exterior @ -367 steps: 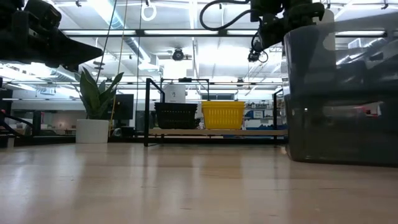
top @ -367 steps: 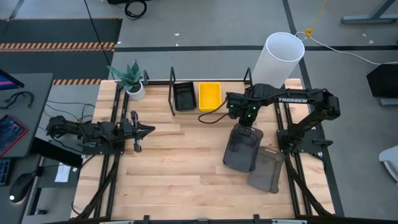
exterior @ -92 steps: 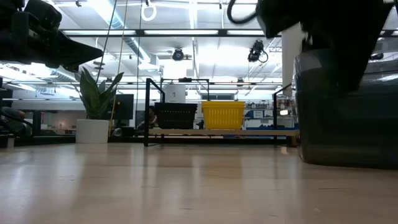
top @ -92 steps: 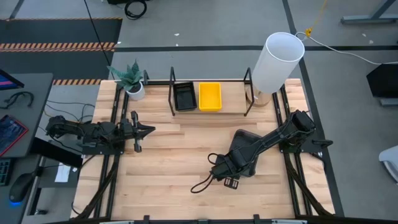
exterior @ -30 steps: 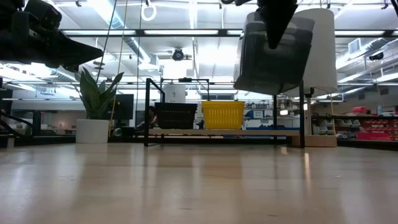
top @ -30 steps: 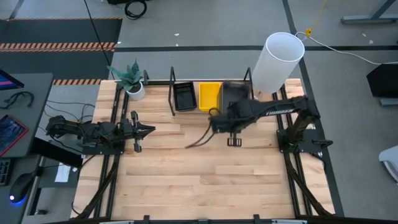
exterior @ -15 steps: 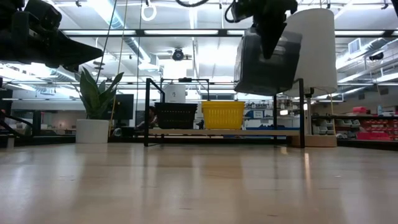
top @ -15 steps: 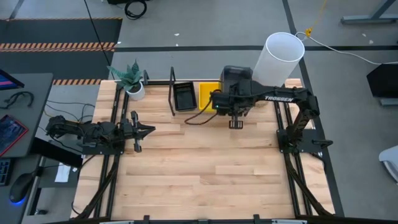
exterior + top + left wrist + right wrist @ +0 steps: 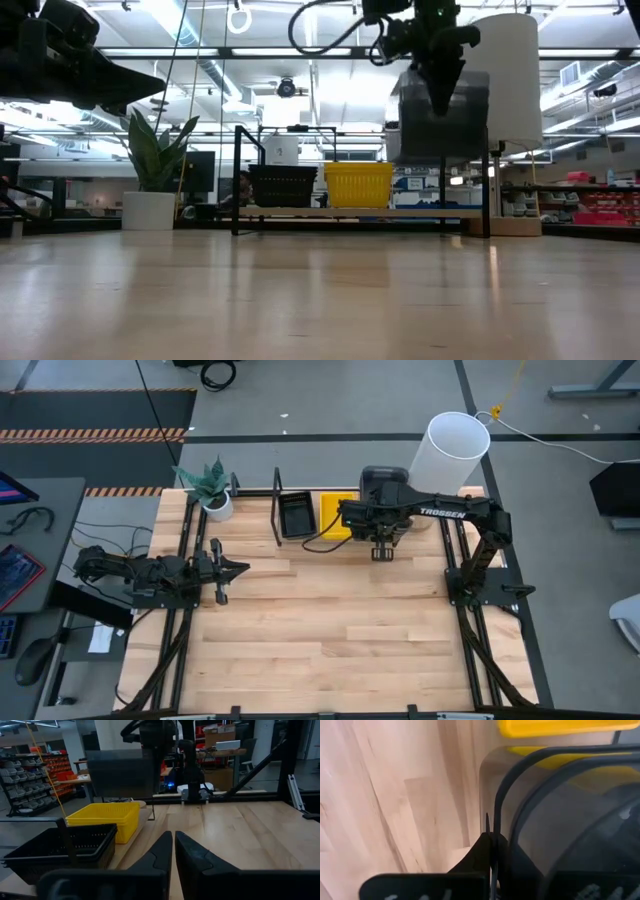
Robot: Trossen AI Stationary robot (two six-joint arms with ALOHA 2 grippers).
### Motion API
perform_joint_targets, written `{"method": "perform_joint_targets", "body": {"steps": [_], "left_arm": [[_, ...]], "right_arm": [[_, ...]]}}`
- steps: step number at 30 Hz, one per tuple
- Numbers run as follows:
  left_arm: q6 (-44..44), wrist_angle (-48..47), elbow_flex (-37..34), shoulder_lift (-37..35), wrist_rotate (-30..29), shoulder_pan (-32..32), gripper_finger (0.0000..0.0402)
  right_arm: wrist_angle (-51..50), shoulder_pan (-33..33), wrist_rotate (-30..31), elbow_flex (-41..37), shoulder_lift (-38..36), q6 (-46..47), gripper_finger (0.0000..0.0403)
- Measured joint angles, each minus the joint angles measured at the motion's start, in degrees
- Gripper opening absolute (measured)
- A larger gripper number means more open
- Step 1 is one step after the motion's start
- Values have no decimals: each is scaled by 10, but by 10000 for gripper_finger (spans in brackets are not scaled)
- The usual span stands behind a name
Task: Stack baskets on shelf by color
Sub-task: Put the stacked black transparent bins on the shelf
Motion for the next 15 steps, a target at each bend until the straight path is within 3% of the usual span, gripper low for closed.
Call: {"method": "perform_joint_targets", "body": {"steps": [15], "left_arm": [[0,0,0,0,0,0,26]], "right_arm": [[52,21,-47,-57,0,30,19]]}}
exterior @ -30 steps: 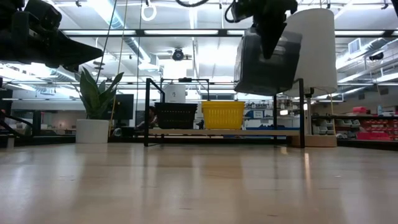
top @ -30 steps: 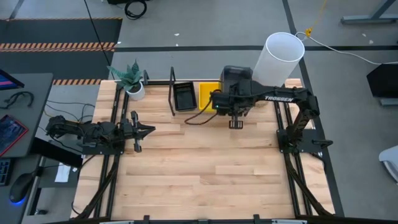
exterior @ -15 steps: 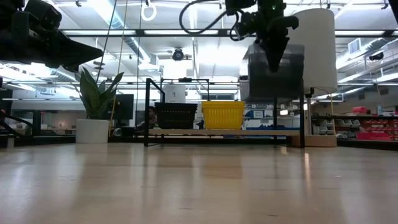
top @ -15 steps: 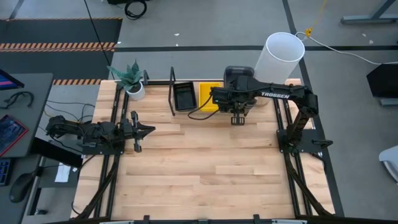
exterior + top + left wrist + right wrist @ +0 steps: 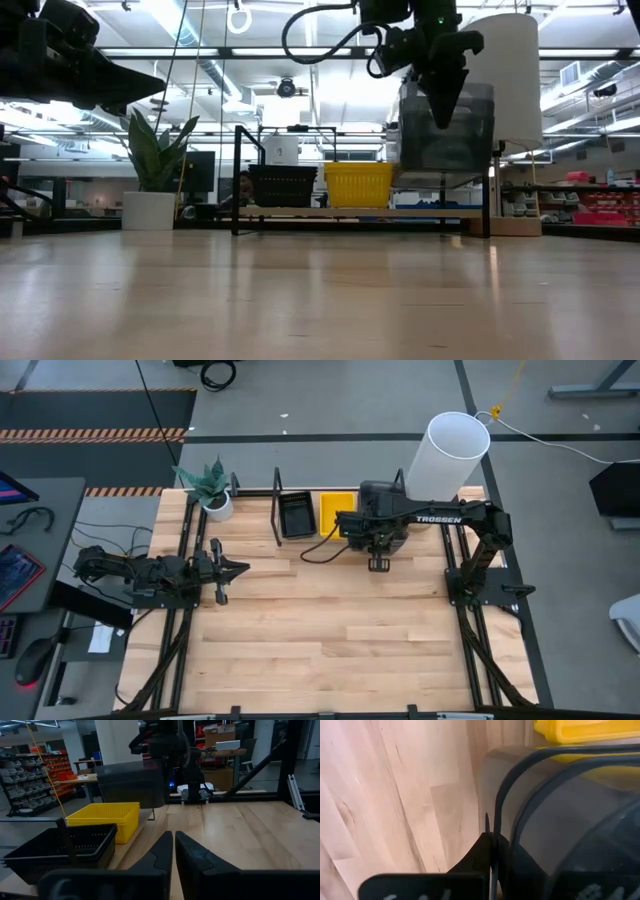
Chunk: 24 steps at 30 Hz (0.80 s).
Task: Stack baskets on shelf by color
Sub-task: Put the stacked black transparent bins on the shelf
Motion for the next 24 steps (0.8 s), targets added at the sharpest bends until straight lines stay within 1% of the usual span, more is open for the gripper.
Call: {"method": "perform_joint_targets", "body": {"steps": [9,19,24], "left_arm": [[0,0,0,0,0,0,35],[0,0,0,0,0,0,26],[0,0,0,0,0,0,29]], "right_arm": [[29,4,-9,0,0,-8,19],[40,-30,-6,0,0,-42,19],[59,-47,-5,0,0,-58,20]]}}
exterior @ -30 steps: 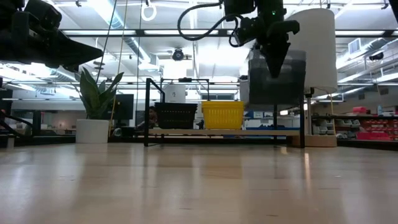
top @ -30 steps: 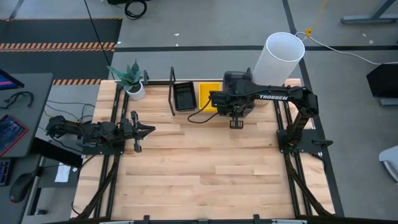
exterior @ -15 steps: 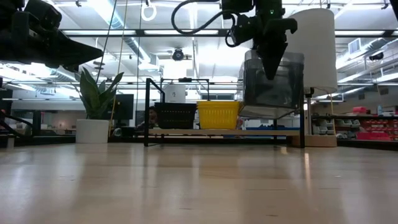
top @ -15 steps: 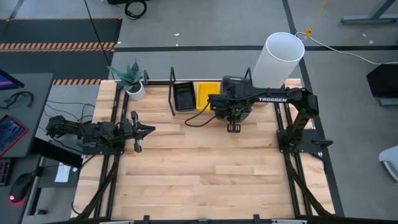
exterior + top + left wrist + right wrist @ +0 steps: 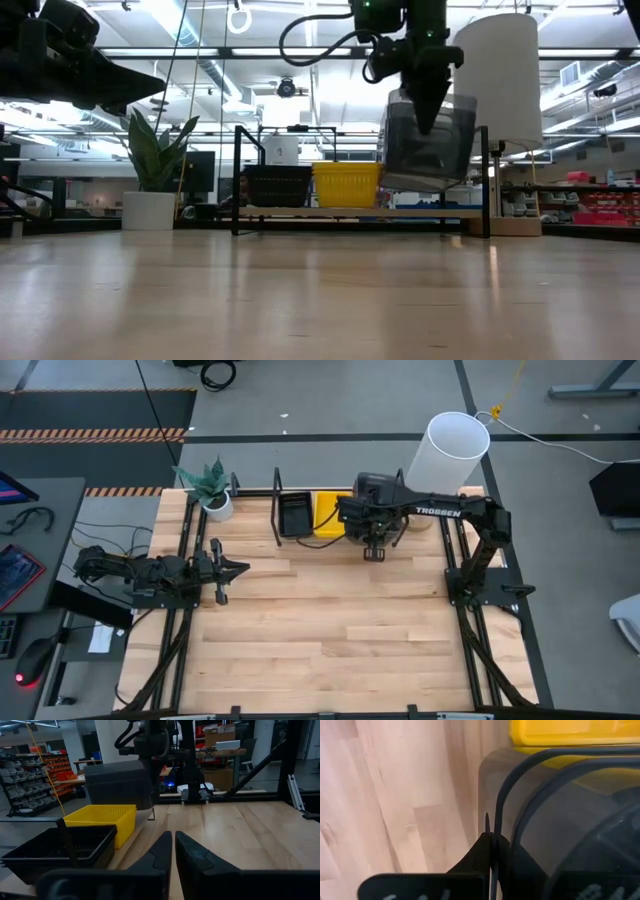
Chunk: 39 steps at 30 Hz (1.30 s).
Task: Stack baskets on shelf by color
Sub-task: Put the stacked black transparent bins on the shelf, then return to Home Position
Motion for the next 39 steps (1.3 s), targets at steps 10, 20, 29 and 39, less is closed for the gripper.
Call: {"method": "perform_joint_targets", "body": {"steps": [10,20,29,39], "left_arm": [[0,0,0,0,0,0,31],[0,0,0,0,0,0,26],[0,0,0,0,0,0,36],[0,0,0,0,0,0,25]], "right_arm": [[30,-16,6,-60,1,-24,24],[38,-18,51,-81,1,-7,66],[24,-21,67,-78,1,19,133],[-65,-13,57,40,-1,58,179]]}}
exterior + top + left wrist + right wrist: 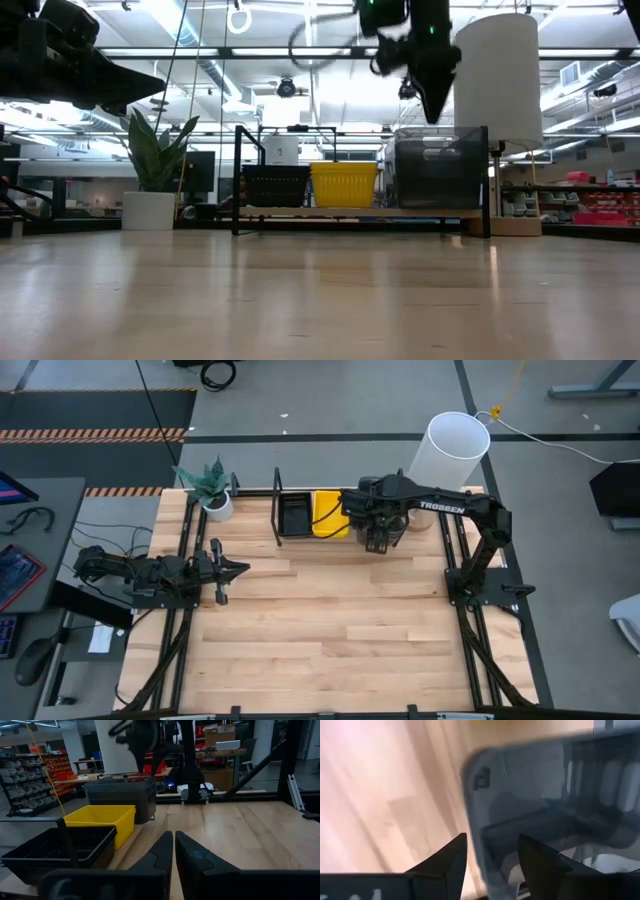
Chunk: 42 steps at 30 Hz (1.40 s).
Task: Stack baskets on shelf by color
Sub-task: Return to Home Position
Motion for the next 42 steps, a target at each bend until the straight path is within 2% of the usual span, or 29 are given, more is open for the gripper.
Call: {"method": "perform_joint_targets", "body": {"steps": [6,11,14,26,35,42], "left_arm": [[0,0,0,0,0,0,32],[0,0,0,0,0,0,36],[0,0,0,0,0,0,32],[0,0,0,0,0,0,34],[0,0,0,0,0,0,28],[0,0,0,0,0,0,29]], "right_arm": [[-38,36,-13,87,-2,24,179],[10,78,-9,77,-62,49,174],[88,105,-1,19,-129,55,171],[420,192,17,-314,-424,84,169],[565,209,17,-473,-582,85,168],[641,213,16,-584,-659,106,168]]}}
